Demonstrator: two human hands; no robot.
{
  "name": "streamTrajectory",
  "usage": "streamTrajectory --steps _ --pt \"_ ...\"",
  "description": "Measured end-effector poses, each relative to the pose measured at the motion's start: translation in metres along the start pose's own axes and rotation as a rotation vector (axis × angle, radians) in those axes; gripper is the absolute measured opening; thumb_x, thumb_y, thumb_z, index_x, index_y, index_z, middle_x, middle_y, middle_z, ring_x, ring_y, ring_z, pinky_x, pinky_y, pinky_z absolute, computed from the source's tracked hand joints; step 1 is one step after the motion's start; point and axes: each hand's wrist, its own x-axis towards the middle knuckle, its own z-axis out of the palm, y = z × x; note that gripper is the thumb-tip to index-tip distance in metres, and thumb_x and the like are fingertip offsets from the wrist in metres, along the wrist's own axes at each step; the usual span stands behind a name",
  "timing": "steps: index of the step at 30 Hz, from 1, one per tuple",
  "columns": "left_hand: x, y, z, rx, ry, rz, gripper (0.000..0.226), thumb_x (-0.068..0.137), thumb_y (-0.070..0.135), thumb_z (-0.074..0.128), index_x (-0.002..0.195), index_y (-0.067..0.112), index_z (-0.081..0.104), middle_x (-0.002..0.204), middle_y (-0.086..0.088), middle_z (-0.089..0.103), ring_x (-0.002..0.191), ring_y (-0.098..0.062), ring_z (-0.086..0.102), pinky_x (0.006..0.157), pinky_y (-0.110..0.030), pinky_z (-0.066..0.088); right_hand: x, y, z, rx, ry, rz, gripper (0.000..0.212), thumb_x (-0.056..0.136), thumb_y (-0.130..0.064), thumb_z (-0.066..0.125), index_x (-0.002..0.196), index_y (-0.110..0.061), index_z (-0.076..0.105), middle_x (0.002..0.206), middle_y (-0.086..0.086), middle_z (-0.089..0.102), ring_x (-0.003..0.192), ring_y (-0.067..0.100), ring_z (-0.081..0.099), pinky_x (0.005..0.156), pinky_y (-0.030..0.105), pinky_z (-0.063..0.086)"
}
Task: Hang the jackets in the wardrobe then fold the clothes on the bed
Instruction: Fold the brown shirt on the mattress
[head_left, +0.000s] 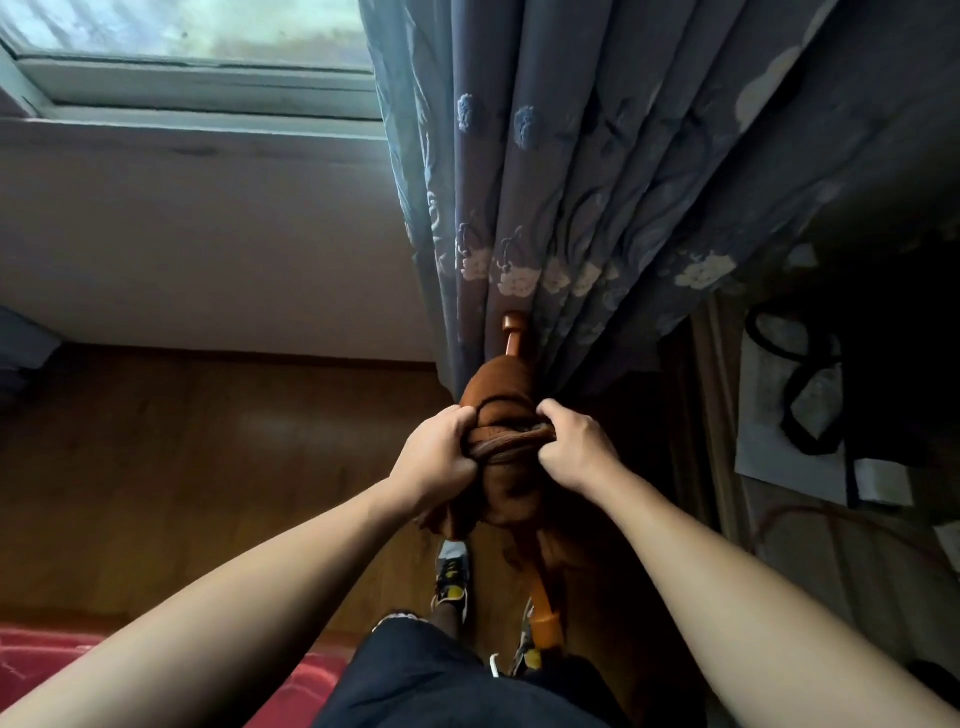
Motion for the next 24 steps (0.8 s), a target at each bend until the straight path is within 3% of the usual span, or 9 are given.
streamTrajectory --steps 3,8,11,16,21,24 --pt "-0.021 0.006 -0.012 -0.143 0.082 -0.075 0.021 0.064 0.010 0.055 0.084 0.018 0.057 0.081 0.004 0.062 0.078 -0.019 0.059 0.069 -0.039 0.050 -0.015 -0.015 -0.014 0.048 -0.013 -0.081 0.042 0.065 -0.013 0.047 0.103 -0.029 0.057 0.093 0.007 0.067 0.088 0.034 0.061 0.070 0.028 0.041" --pt "-0.066 0.029 -0.045 -0.395 0.315 -0.164 0.021 0.063 0.009 0.053 0.079 0.021 0.057 0.073 0.005 0.065 0.070 -0.012 0.058 0.065 -0.034 0.049 -0.043 -0.059 -0.036 0.151 -0.049 -0.257 0.026 0.058 -0.021 0.046 0.080 -0.031 0.056 0.076 0.003 0.063 0.080 0.029 0.060 0.068 0.034 0.048" --pt "-0.107 0.036 -0.061 -0.463 0.462 -0.186 0.026 0.068 -0.001 0.056 0.073 0.025 0.054 0.066 0.009 0.059 0.062 -0.006 0.050 0.058 -0.025 0.043 -0.064 -0.089 -0.036 0.174 -0.083 -0.391 0.029 0.056 -0.024 0.045 0.079 -0.036 0.058 0.071 -0.004 0.062 0.078 0.020 0.060 0.068 0.032 0.047" --pt "-0.200 0.026 -0.074 -0.490 0.708 -0.308 0.040 0.075 -0.010 0.057 0.066 0.029 0.050 0.062 0.012 0.052 0.060 -0.009 0.044 0.056 -0.031 0.039 -0.105 -0.141 -0.009 0.136 -0.216 -0.663 0.023 0.060 -0.026 0.055 0.081 -0.036 0.058 0.070 -0.009 0.062 0.071 0.007 0.058 0.064 0.027 0.042" --pt "-0.300 0.023 -0.078 -0.540 0.996 -0.466 0.022 0.062 0.004 0.042 0.060 0.026 0.045 0.054 0.017 0.045 0.053 0.000 0.036 0.049 -0.019 0.031 -0.161 -0.195 0.040 0.068 -0.392 -0.865 0.026 0.062 -0.035 0.055 0.087 -0.038 0.058 0.083 -0.014 0.066 0.079 -0.001 0.059 0.067 0.023 0.042" --pt "-0.359 0.019 -0.076 -0.556 1.167 -0.546 0.018 0.058 0.004 0.039 0.061 0.021 0.040 0.057 0.016 0.042 0.054 -0.001 0.035 0.049 -0.022 0.030 -0.196 -0.221 0.075 0.037 -0.512 -0.956 0.029 0.063 -0.037 0.055 0.091 -0.035 0.060 0.090 -0.012 0.067 0.085 0.003 0.061 0.071 0.022 0.044"
